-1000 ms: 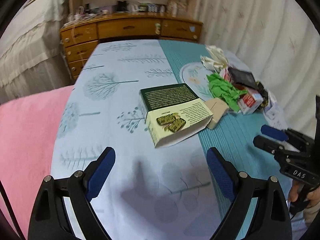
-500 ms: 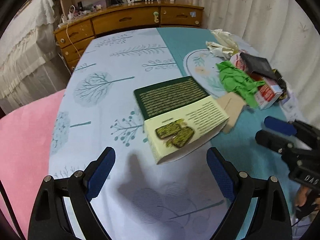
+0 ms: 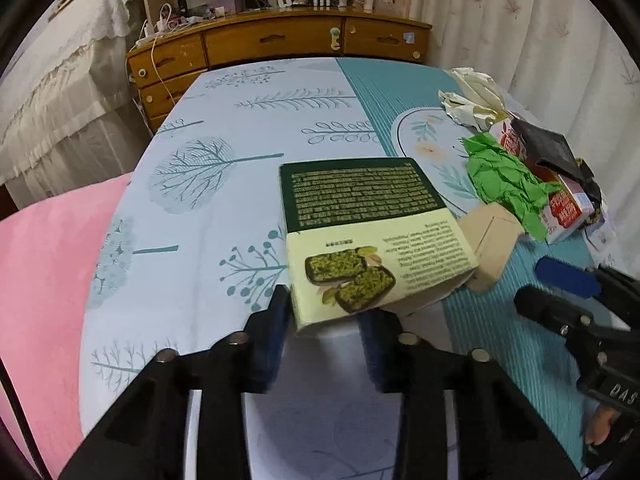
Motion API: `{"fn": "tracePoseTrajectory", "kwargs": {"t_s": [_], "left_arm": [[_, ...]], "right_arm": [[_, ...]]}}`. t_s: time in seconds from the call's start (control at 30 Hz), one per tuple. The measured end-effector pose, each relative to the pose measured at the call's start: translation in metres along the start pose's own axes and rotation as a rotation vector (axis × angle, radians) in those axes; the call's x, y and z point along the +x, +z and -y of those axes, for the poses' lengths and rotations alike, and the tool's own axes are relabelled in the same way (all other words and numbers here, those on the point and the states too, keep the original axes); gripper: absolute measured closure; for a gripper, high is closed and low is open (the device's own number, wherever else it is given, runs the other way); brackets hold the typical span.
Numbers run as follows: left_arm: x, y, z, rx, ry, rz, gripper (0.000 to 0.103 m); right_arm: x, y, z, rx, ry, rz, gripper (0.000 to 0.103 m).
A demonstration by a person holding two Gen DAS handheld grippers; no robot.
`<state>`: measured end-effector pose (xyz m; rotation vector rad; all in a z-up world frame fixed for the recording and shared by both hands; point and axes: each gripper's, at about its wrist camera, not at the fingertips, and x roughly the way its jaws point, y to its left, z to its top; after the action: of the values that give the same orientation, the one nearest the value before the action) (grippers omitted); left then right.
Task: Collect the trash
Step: 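Grasp the cream box with the right tool while the left tool grasps the green snack box, then carry the green snack box and cream box down over the floor bin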
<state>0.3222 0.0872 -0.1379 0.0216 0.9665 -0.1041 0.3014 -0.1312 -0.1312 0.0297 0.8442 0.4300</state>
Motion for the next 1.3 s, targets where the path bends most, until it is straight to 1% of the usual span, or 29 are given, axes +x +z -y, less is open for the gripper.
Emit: {"fn": "tracePoseTrajectory", "kwargs": {"t_s": [0.03, 0.13, 0.2, 0.27, 0.3, 0.33, 0.43, 0.57, 0.63, 0.73, 0.83, 1.0, 1.03, 1.07, 1.1, 1.23, 1.3], "left_arm": [[0.001, 0.001, 0.0, -0.006, 0.009, 0.001, 0.085], [-0.001, 0.004, -0.005, -0.03, 0.029, 0.015, 0.096], [-0.007, 0.004, -0.01, -0.045, 0.031, 0.036, 0.1], [-0.013, 0.004, -0.013, -0.052, 0.042, 0.052, 0.102], [-0.016, 0.003, -0.016, -0.059, 0.042, 0.058, 0.103], [-0.02, 0.003, -0.018, -0.066, 0.045, 0.065, 0.103], [-0.025, 0.002, -0.023, -0.073, 0.045, 0.072, 0.103], [-0.026, 0.0, -0.03, -0.077, 0.041, 0.057, 0.103], [-0.025, -0.001, -0.033, -0.079, 0.039, 0.052, 0.103], [-0.024, -0.003, -0.039, -0.083, 0.037, 0.047, 0.103], [-0.025, -0.005, -0.043, -0.085, 0.036, 0.047, 0.103], [-0.026, -0.007, -0.045, -0.09, 0.035, 0.045, 0.103], [-0.026, -0.008, -0.045, -0.092, 0.033, 0.045, 0.103], [-0.027, -0.009, -0.045, -0.094, 0.032, 0.044, 0.103], [-0.028, -0.01, -0.045, -0.095, 0.031, 0.043, 0.103], [-0.037, -0.017, -0.041, -0.091, 0.027, 0.039, 0.103], [-0.045, -0.023, -0.039, -0.087, 0.025, 0.041, 0.103]], "right_arm": [[0.001, 0.001, -0.001, -0.002, 0.006, -0.001, 0.053], [0.002, 0.004, -0.005, -0.012, 0.012, 0.002, 0.053], [0.002, 0.006, -0.008, -0.02, 0.016, 0.007, 0.053], [0.004, 0.008, -0.012, -0.035, 0.021, 0.005, 0.048], [0.006, 0.009, -0.014, -0.044, 0.019, 0.002, 0.04], [0.008, 0.009, -0.017, -0.056, 0.012, 0.0, 0.036], [0.015, 0.013, -0.021, -0.077, 0.0, -0.003, 0.035], [0.023, 0.017, -0.025, -0.105, -0.025, 0.002, 0.034], [0.03, 0.021, -0.025, -0.126, -0.044, -0.01, 0.034], [0.035, 0.025, -0.026, -0.152, -0.053, -0.019, 0.029], [0.041, 0.027, -0.028, -0.199, -0.09, -0.039, 0.028], [0.045, 0.029, -0.031, -0.259, -0.101, -0.053, 0.028], [0.045, 0.029, -0.032, -0.264, -0.101, -0.053, 0.03], [0.043, 0.028, -0.032, -0.266, -0.09, -0.051, 0.036], [0.041, 0.026, -0.033, -0.268, -0.086, -0.044, 0.04], [0.028, 0.02, -0.034, -0.237, -0.051, -0.032, 0.04], [0.014, 0.013, -0.038, -0.228, -0.034, -0.018, 0.04]]}}
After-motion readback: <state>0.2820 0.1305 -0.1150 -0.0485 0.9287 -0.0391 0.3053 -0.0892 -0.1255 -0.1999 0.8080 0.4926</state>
